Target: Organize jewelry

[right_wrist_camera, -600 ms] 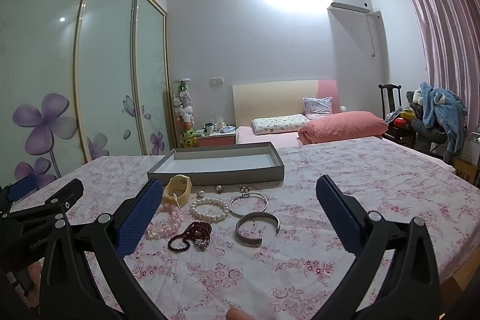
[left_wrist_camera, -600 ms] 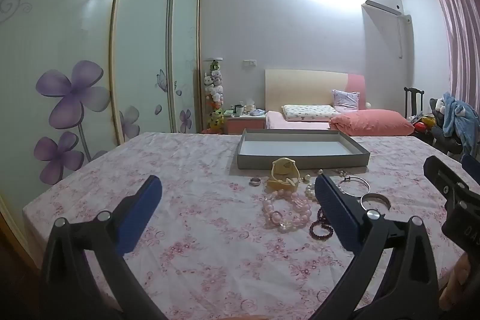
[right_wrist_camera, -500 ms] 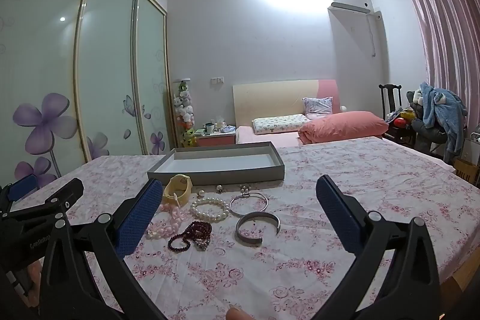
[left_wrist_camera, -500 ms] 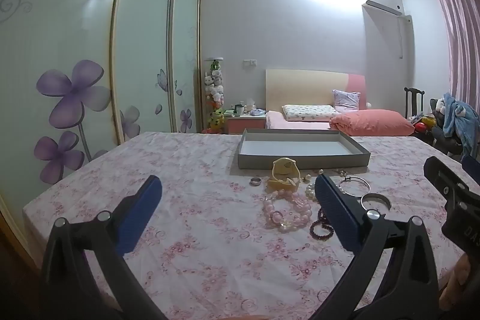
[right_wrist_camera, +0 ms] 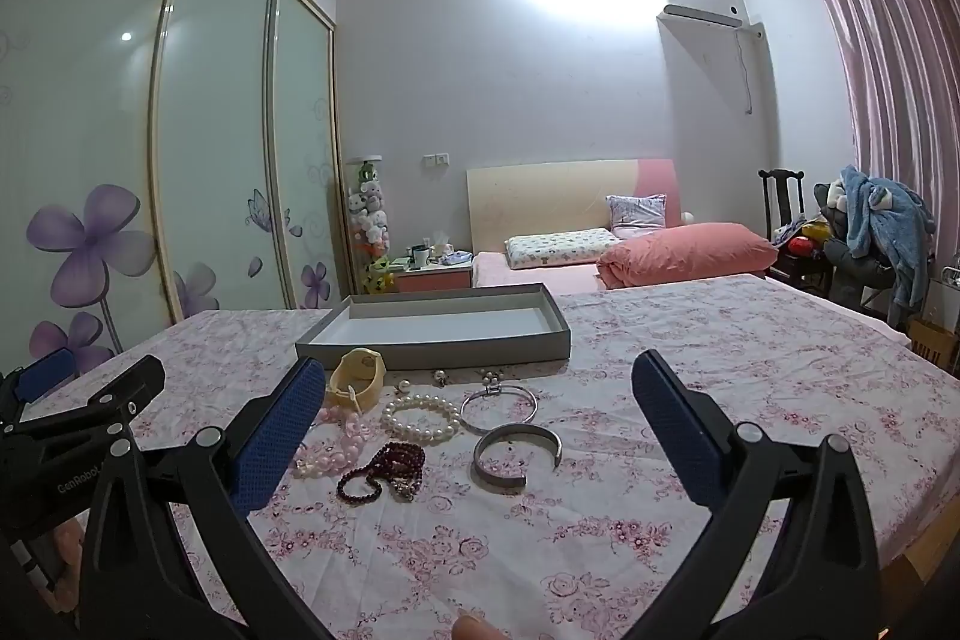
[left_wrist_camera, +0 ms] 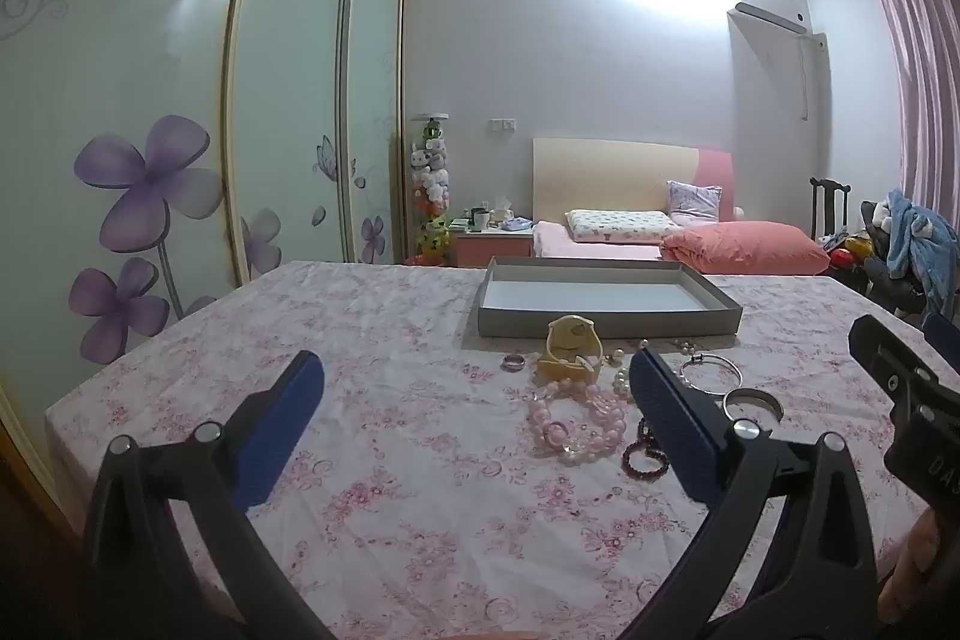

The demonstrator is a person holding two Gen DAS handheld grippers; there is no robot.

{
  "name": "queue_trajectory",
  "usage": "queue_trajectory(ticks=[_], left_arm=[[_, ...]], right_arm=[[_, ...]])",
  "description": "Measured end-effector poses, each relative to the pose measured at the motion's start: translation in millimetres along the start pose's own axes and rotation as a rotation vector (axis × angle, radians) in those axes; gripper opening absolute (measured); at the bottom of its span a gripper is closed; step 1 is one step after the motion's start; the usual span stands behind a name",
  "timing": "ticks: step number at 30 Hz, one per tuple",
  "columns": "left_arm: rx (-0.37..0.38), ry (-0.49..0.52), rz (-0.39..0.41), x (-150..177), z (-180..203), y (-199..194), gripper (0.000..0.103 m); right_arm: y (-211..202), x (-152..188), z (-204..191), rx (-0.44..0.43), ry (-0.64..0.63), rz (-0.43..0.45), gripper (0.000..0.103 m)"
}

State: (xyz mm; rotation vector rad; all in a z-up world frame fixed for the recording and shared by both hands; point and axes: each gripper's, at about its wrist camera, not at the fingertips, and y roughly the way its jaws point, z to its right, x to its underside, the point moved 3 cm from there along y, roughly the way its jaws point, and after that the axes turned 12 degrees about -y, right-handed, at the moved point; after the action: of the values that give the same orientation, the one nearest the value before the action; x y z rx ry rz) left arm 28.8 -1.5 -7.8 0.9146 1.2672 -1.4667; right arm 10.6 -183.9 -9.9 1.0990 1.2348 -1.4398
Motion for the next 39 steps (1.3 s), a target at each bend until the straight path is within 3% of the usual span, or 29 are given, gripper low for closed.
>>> queue_trajectory(ticks=[39], left_arm=[[0.001,-0.004,-0.001,1.0,-2.5,-0.5,0.099]], right_arm=[[0.0,-1.1,0.1,-0.001,0.000,0.000,0.101]])
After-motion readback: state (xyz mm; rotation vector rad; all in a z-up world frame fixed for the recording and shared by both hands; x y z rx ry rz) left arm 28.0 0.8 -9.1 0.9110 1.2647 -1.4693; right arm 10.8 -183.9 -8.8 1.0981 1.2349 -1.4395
